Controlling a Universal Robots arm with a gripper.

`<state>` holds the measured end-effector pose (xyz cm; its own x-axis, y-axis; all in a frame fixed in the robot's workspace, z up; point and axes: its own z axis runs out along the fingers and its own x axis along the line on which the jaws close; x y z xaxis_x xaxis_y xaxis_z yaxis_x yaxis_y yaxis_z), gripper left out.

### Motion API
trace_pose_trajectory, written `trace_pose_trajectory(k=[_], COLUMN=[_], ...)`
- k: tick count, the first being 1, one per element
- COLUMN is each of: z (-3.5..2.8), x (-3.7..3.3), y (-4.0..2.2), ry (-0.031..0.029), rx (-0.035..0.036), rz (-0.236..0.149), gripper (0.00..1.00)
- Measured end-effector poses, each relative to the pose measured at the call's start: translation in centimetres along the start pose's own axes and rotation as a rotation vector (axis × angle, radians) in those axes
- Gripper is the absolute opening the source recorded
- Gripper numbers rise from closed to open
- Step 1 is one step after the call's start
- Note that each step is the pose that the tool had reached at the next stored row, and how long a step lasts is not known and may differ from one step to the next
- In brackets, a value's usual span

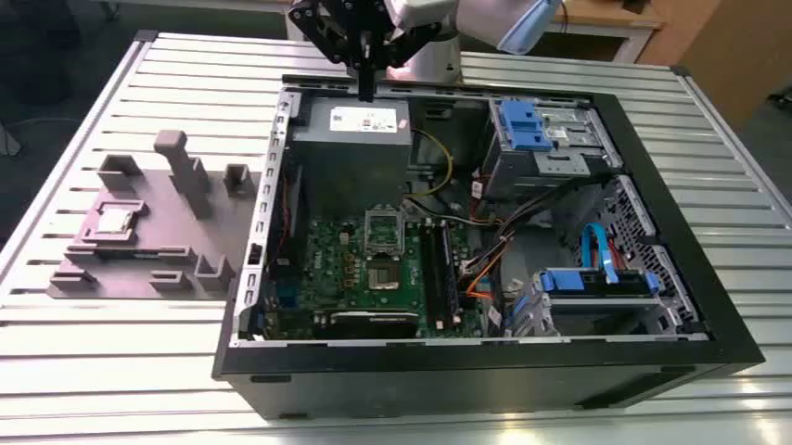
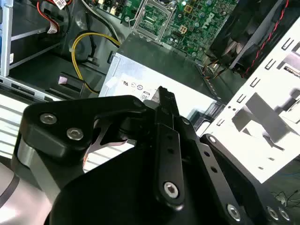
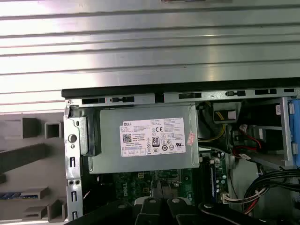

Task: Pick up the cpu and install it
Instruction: 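Reach for the cpu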

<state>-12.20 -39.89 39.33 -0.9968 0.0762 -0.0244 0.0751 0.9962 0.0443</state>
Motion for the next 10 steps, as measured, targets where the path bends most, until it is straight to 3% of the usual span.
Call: trace_pose_trajectory(k=[10], z=[0.0], x=[0.0], y=[0.0], ry=[0.0], rx=[-0.0001], rz=[0.0], gripper=[0.11])
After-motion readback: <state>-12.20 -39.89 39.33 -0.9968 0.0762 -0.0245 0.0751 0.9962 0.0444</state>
